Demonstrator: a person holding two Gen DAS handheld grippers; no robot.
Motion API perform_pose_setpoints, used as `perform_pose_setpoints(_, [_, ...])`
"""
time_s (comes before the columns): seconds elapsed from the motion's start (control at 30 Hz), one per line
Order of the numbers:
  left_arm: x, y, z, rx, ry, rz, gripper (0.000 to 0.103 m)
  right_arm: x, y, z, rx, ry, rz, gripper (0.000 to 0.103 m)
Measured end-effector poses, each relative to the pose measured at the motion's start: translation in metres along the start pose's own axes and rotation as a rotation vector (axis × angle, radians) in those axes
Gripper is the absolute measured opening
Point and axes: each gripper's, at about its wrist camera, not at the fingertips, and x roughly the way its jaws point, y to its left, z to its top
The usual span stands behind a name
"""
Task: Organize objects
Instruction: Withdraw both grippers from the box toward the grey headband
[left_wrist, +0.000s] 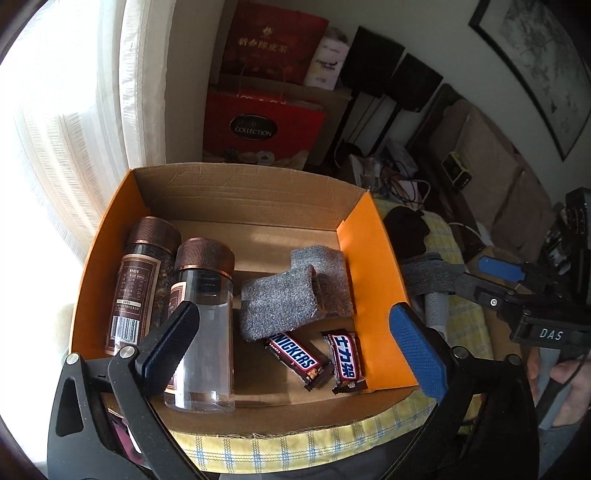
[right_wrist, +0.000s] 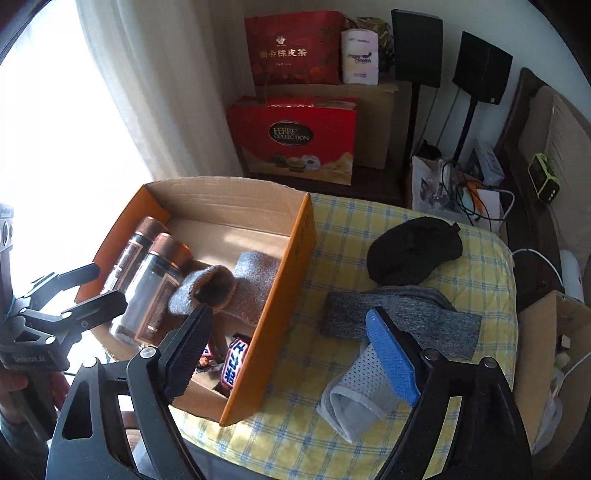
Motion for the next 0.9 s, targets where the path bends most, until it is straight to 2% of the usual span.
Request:
perform_pose_setpoints(0.1, [0.002, -0.014, 0.001, 0.014, -0.002, -0.016, 0.103, -0.007, -0.020, -0.006, 0.024, -0.004, -0.023, 0.091])
perform_pose_setpoints(0.23, [0.011, -0.036, -0.003, 0.048, 0.012, -0.042, 0.103, -0.017, -0.052, -0.016, 0.067, -0.016, -0.069, 0.091])
perform_pose_setpoints(0.53, [0.038, -0.091, 0.001, 0.115, 0.066, -0.093, 0.103, -0.031, -0.117, -0.035, 0.192, -0.033, -0.109, 0.091])
perform_pose_setpoints(0.9, [0.070, -0.142, 0.011, 0.157, 0.099, -0.130, 0.103, -0.012, -0.174, -0.053, 0.321, -0.011, -0.108, 0.091])
